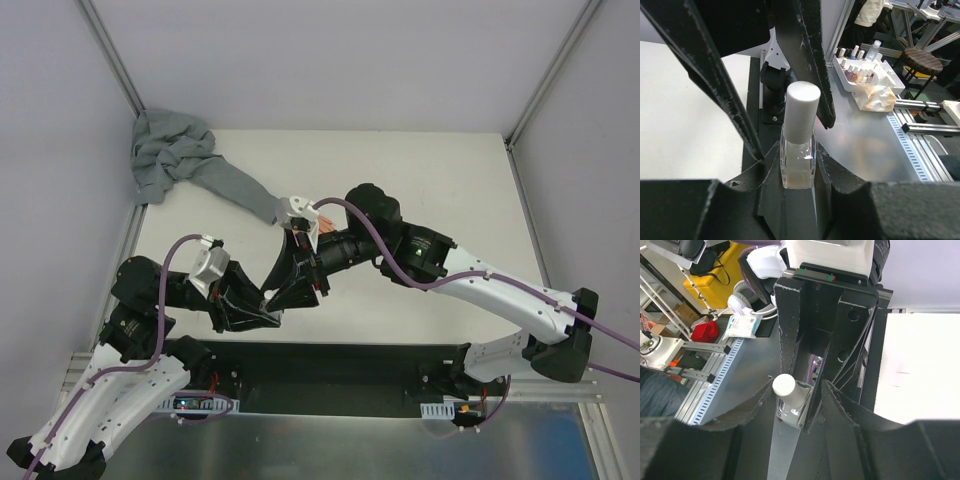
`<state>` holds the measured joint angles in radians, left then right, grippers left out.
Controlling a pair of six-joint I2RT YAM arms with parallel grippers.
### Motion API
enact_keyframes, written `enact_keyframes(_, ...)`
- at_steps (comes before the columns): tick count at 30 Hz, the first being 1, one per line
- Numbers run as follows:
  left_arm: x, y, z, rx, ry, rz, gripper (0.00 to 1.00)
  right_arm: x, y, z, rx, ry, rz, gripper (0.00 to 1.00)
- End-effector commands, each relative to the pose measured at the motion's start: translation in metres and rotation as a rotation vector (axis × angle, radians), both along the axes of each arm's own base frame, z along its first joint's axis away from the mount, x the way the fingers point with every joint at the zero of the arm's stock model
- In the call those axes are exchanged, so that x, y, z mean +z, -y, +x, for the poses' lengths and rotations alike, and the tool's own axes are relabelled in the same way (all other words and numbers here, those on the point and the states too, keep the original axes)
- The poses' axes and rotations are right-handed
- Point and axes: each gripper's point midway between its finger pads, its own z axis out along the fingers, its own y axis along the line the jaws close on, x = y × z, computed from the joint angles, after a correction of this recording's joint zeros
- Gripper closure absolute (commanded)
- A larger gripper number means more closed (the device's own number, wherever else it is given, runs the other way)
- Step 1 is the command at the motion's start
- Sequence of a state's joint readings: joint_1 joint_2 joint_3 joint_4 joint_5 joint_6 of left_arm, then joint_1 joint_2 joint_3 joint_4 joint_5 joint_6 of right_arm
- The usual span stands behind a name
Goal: Paint the nails
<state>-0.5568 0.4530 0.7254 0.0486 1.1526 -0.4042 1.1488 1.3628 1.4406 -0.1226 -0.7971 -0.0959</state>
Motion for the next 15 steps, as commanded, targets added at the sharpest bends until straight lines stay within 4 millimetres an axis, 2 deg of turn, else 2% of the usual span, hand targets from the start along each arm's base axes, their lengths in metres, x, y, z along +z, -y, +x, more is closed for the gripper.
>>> enact_keyframes(1,0.017,-0.003,-0.01,-0.039,0.074,-0.045,1.0,0.027,0.008,-0.005,0.024,0.054,0.112,0.59)
enact_keyframes(5,0.016,-0.003,-0.009,-0.037,0.072,-0.044,1.0,0.025,0.007,-0.007,0.036,0.042,0.107,0.67)
enact_keyframes(8,0.016,-0.003,-0.01,-0.037,0.075,-0.046,1.0,0.024,0.005,-0.007,0.045,0.029,0.099,0.8)
enact_keyframes(10,0.016,-0.004,-0.01,-0.034,0.078,-0.048,1.0,0.023,0.005,-0.009,0.053,0.024,0.103,0.85)
enact_keyframes(12,0.017,-0.004,-0.01,-0.029,0.086,-0.054,1.0,0.022,0.005,-0.01,0.057,0.018,0.1,0.95)
enact_keyframes(15,0.02,-0.004,-0.009,-0.013,0.092,-0.061,1.0,0.017,0.005,-0.01,0.055,0.012,0.09,0.99)
